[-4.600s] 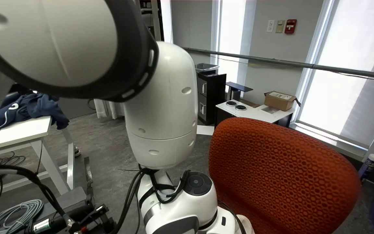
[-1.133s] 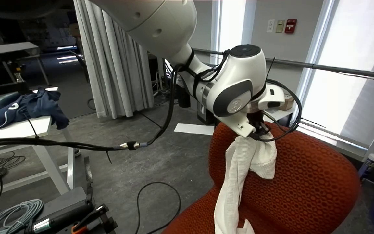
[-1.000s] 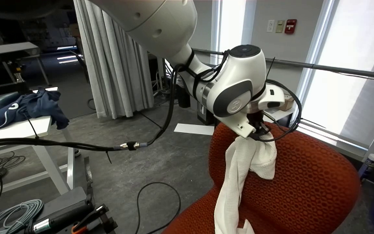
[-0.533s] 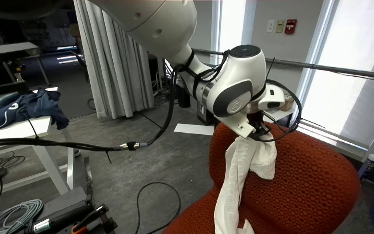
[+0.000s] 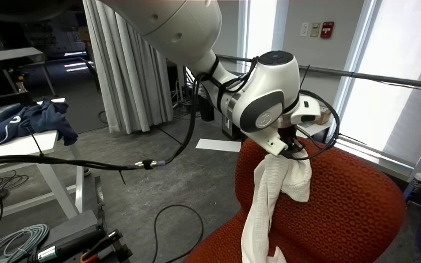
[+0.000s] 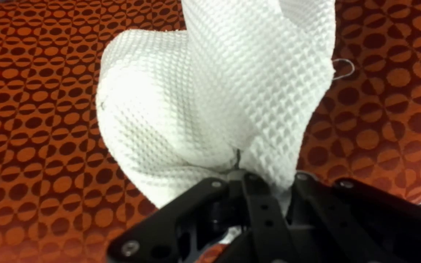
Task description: Pick up the white cloth from the sitting base of the chair and put it on the chair back.
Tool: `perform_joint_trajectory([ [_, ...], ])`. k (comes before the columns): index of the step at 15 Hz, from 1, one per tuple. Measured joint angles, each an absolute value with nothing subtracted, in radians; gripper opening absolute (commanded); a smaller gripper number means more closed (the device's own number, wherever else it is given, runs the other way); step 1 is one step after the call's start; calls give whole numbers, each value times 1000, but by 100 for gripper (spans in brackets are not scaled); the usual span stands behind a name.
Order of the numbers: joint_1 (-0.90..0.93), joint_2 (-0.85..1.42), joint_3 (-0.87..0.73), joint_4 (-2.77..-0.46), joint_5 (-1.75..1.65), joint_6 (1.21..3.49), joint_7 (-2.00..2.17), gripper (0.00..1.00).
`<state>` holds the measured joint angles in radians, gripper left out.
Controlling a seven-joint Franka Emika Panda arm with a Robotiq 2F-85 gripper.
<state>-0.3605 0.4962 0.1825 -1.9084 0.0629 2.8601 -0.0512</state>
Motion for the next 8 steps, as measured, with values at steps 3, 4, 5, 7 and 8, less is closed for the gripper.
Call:
perform_joint_trajectory([
  [3, -335, 490, 159, -1903, 83, 2847, -52, 0],
  [4, -325, 484, 152, -1893, 89, 2831, -52, 0],
  [5, -316, 477, 148, -1876, 95, 2811, -52, 0],
  [7, -292, 460, 145, -1818, 107, 2768, -52, 0],
  [8, -277, 455, 145, -1776, 113, 2747, -51, 0],
])
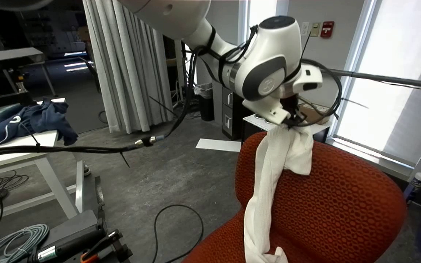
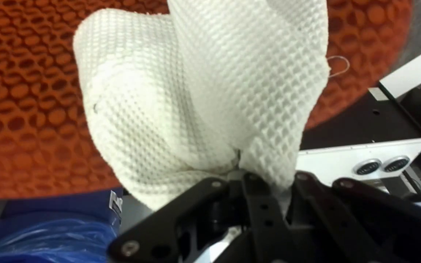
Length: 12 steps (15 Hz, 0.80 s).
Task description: Pick up the white cloth from the sitting base of the chair and put it on the chair back.
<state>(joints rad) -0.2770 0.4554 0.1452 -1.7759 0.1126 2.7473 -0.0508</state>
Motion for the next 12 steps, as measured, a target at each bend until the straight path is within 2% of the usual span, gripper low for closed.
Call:
perform_joint_trajectory([
  [5, -188, 489, 101, -1535, 114, 2666, -15, 0],
  [12, -168, 683, -11, -1241, 110, 2663, 6, 0],
])
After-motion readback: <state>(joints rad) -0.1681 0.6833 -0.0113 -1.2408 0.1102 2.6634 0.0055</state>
